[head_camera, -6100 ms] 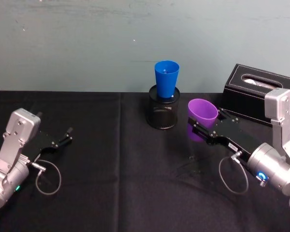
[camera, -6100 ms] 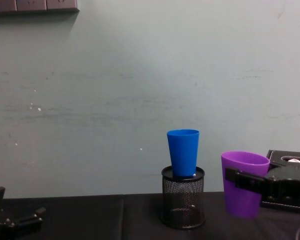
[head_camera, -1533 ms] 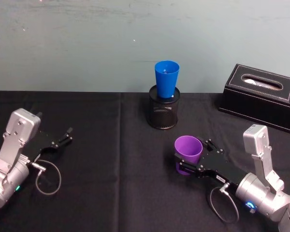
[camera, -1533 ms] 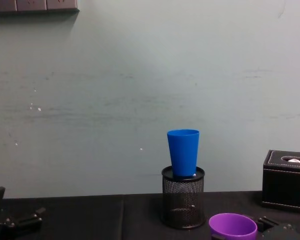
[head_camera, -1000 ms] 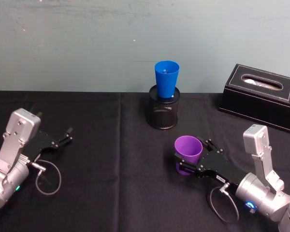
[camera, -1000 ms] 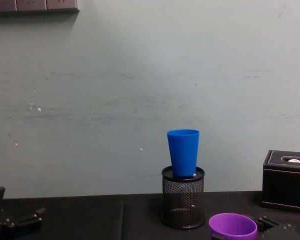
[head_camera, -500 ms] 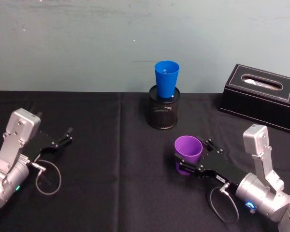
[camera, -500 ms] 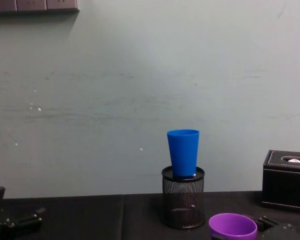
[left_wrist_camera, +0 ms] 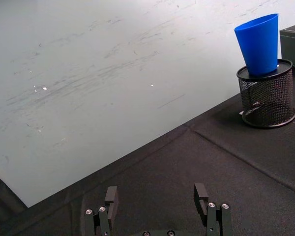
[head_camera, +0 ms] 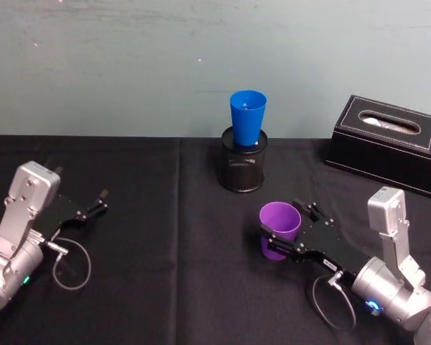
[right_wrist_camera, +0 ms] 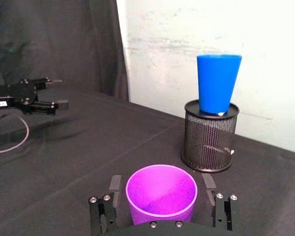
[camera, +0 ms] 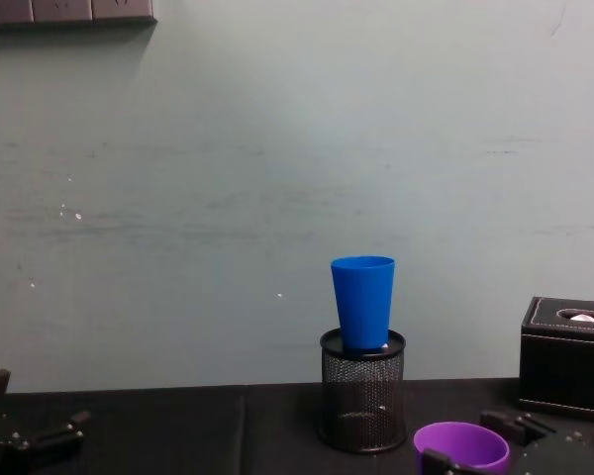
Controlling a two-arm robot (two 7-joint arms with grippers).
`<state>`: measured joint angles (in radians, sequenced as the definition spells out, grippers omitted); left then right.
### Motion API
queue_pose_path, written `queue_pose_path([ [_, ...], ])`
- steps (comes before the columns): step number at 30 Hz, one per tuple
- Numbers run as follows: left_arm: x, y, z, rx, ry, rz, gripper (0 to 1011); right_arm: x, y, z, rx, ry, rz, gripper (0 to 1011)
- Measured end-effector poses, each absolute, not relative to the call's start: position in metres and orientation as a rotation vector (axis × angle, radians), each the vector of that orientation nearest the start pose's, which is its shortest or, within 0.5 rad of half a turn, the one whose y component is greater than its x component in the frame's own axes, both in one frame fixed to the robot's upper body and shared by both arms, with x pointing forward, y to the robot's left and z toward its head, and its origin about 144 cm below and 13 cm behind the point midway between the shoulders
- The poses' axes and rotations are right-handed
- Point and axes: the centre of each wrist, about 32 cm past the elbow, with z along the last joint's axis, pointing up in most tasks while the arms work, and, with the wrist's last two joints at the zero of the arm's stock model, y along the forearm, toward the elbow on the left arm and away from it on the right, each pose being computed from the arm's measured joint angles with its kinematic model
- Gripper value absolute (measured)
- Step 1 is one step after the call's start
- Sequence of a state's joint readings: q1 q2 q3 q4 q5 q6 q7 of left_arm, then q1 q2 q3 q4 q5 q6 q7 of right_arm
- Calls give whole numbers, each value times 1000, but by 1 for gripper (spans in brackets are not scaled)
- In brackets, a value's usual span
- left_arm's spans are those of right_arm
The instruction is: Pick up one cup with a gripper and tap it against the other cup.
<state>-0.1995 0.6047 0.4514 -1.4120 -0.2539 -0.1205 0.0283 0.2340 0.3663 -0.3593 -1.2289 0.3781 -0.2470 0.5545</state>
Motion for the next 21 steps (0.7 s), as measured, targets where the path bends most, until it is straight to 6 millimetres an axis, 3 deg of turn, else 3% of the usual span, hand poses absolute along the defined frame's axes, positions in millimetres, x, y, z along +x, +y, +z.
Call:
queue_pose_path([
  [21,489,310,1140,304,-285,1248,1011,504,-275,1101,88,-128,-794,1000],
])
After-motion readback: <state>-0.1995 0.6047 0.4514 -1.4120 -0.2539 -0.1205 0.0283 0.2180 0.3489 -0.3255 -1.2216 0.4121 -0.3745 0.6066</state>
